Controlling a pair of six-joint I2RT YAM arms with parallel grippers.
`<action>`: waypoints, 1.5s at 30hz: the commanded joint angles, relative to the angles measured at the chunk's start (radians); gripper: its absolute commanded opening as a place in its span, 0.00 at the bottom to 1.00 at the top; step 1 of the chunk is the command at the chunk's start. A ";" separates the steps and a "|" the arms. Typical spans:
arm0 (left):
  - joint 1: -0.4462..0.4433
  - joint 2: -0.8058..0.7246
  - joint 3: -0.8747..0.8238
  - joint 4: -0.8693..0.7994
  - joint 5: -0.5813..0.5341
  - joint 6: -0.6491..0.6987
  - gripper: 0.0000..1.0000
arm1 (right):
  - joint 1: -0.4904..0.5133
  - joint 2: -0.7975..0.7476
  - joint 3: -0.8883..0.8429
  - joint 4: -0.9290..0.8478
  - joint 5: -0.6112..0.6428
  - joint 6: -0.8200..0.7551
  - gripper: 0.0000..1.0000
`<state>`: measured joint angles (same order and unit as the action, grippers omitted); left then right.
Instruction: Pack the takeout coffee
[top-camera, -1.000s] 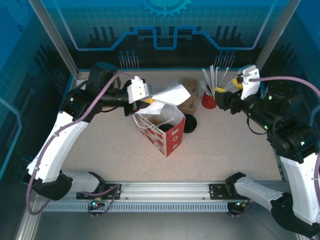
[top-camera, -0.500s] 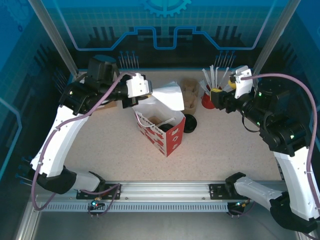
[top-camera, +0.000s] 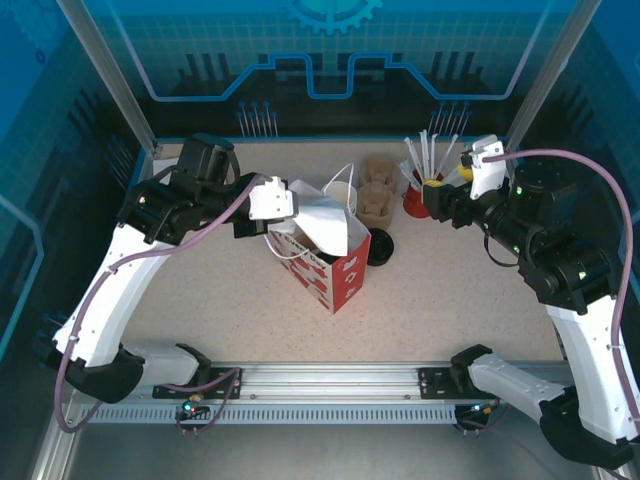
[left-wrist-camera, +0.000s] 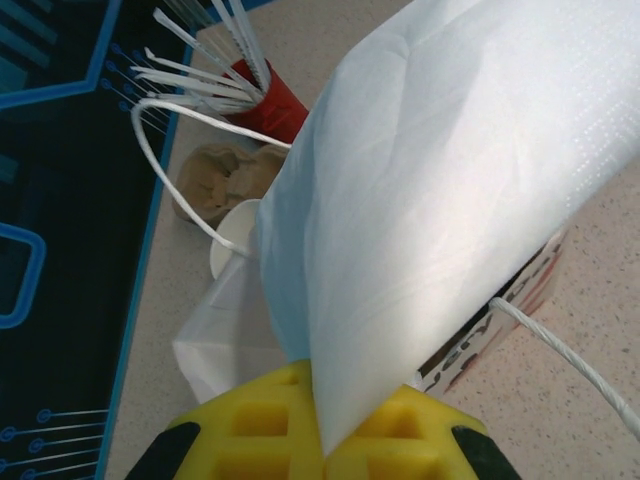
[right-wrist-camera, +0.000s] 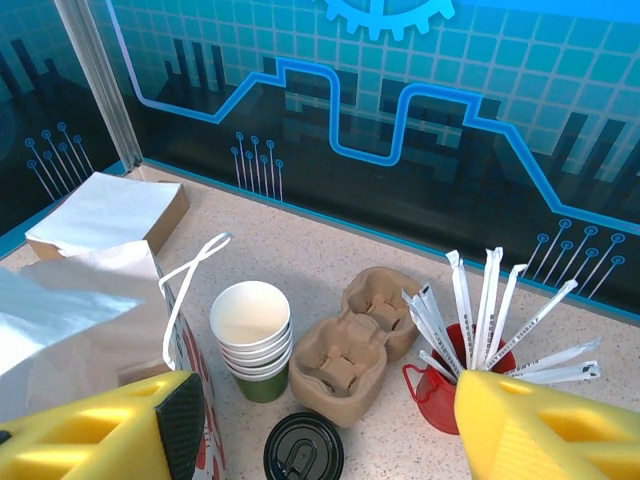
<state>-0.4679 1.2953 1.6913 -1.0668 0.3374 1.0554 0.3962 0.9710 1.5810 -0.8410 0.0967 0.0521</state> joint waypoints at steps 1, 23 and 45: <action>-0.021 0.027 -0.020 -0.048 -0.015 0.060 0.00 | -0.020 -0.015 -0.009 0.035 -0.014 0.021 0.69; -0.107 0.347 0.160 -0.142 -0.138 0.089 0.00 | -0.031 -0.036 -0.059 0.046 -0.032 0.035 0.70; -0.083 0.270 0.268 -0.051 -0.052 -0.032 0.72 | -0.036 0.096 -0.017 -0.063 -0.273 0.022 0.77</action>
<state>-0.5701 1.6154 1.9293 -1.1534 0.2256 1.0637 0.3721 1.0485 1.5242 -0.8665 -0.0902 0.0776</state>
